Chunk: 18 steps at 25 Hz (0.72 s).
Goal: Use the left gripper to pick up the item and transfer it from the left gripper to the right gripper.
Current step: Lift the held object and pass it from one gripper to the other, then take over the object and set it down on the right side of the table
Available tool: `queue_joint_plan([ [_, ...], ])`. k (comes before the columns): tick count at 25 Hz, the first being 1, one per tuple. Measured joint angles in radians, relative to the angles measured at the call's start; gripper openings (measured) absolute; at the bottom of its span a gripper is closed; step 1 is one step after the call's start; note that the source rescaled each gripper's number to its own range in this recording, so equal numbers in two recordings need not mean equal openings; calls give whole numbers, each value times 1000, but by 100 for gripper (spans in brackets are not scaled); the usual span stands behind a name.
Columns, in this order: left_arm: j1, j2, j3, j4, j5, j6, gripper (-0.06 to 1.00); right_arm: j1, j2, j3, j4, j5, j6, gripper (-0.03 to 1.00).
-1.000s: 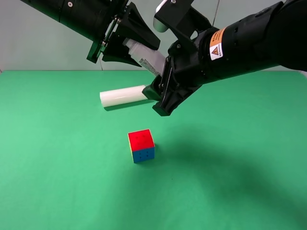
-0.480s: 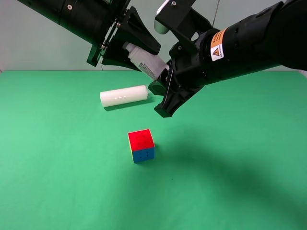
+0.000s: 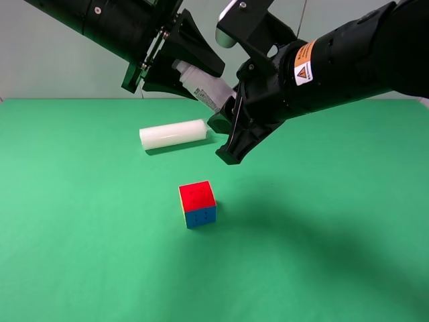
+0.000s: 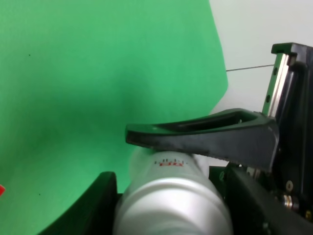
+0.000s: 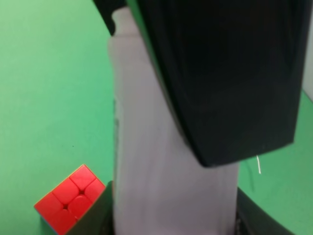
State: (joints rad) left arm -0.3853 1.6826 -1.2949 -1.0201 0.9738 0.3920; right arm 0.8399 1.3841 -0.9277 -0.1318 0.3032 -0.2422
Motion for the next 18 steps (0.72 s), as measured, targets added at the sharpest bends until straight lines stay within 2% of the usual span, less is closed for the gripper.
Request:
queue_joint_plan([
  [2, 0, 0, 0, 0, 0, 0, 0, 0, 0, 0, 0, 0, 0, 0],
  [3, 0, 0, 0, -1, -2, 0, 5, 0, 0, 0, 0, 0, 0, 0],
  [4, 0, 0, 0, -7, -6, -1, 19, 0, 0, 0, 0, 3, 0, 0],
  [6, 0, 0, 0, -16, -9, -5, 55, 0, 0, 1, 0, 35, 0, 0],
  [8, 0, 0, 0, -16, -9, -8, 78, 0, 1, 2, 0, 47, 0, 0],
  [9, 0, 0, 0, -16, -9, -8, 85, 0, 1, 2, 0, 47, 0, 0],
  [13, 0, 0, 0, -19, -9, -8, 94, 0, 1, 2, 0, 47, 0, 0],
  [18, 0, 0, 0, -19, -9, -1, 96, 0, 1, 2, 0, 47, 0, 0],
])
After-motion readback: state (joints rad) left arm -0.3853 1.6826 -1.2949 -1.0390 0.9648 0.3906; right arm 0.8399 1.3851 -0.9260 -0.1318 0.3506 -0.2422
